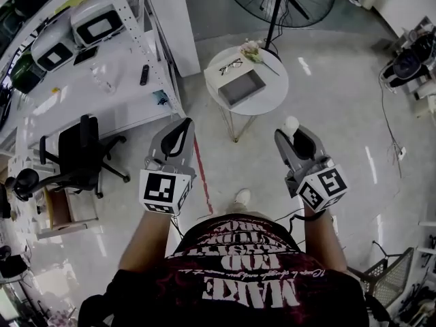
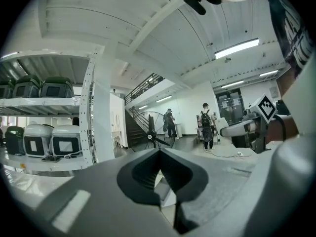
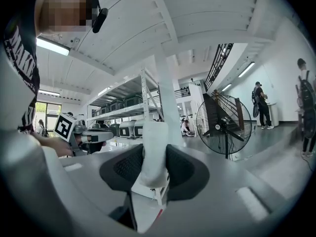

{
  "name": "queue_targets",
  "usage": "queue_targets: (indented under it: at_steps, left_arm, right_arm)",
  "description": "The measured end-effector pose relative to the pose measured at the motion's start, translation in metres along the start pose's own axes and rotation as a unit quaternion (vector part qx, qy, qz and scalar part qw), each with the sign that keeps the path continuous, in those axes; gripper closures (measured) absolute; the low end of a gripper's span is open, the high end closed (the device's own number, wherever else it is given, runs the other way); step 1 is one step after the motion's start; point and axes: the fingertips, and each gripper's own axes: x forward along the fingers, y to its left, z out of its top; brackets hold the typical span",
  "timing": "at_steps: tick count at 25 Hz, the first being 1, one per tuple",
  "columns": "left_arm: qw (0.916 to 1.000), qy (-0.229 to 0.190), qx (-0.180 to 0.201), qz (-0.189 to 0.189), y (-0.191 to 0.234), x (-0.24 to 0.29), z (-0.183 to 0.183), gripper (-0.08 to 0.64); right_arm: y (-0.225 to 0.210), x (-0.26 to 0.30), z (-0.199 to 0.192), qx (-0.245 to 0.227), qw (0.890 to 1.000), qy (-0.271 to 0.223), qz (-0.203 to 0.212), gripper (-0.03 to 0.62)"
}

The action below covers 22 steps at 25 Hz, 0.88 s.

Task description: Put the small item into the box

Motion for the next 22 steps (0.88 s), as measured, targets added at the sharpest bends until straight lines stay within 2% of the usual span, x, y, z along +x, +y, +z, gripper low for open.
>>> queue_targets:
  at_steps: [4, 9, 16, 22]
  left_arm:
    - [1.0000, -0.001, 0.006, 0.004, -0.009, 0.021, 0.012, 0.558]
    - [0.9998, 0.003, -0.021, 0.002, -0.021, 0.048, 0.020, 0.558]
    - [0.9992, 0.023, -0.008, 0.031, -0.024, 0.048, 0.016, 0.558]
    - [0.9992, 0.027, 0.000, 0.030, -0.038, 0.051, 0.009, 0.558]
  right_arm:
    - [-0.022, 0.000, 0.007, 0.003, 1.000, -0.001, 0.010, 0.431]
    - [-0.053, 0.002, 0.014, 0.012, 1.000, -0.008, 0.021, 0.431]
    - [-0.068, 0.008, 0.008, 0.029, 0.999, -0.001, 0.042, 0.431]
    - [-0.076, 0.005, -0.001, 0.040, 0.998, -0.003, 0.047, 0.431]
